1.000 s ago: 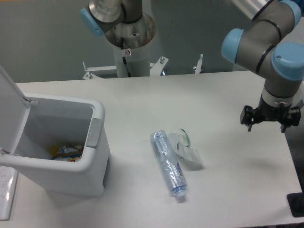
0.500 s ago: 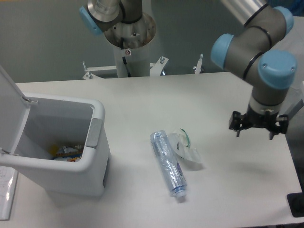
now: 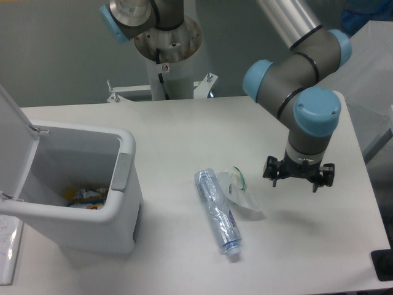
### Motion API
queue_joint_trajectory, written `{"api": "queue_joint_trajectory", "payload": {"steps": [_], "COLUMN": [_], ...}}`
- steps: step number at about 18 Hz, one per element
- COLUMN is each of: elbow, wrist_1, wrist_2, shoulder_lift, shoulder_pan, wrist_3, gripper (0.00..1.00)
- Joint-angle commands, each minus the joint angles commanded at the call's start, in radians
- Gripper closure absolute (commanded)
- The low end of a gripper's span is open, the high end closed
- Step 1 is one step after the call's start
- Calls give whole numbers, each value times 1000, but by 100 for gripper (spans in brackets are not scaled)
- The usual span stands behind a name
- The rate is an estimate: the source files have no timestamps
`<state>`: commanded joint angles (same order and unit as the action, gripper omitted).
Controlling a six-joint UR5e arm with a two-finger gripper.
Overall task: Place the trash in the trash can
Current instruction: 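Move the gripper over the crumpled clear plastic bag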
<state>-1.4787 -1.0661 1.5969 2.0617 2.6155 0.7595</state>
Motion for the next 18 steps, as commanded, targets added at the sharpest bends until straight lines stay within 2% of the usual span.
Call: {"api": "queue_joint_trajectory", "payload": {"steps": [8,13,17,18], "elbow": [-49,-167,-166,-164], "wrist_1": [-21,-9,-3,-3], "wrist_2": [-84,-78,-77,-77], "shoulder_lift": [-9,-31,-28,-26], "shoulder_pan": [-48,-77,-75,-74], "wrist_3": [-62,-52,-43,-39], "gripper": [0,0,0,7]}}
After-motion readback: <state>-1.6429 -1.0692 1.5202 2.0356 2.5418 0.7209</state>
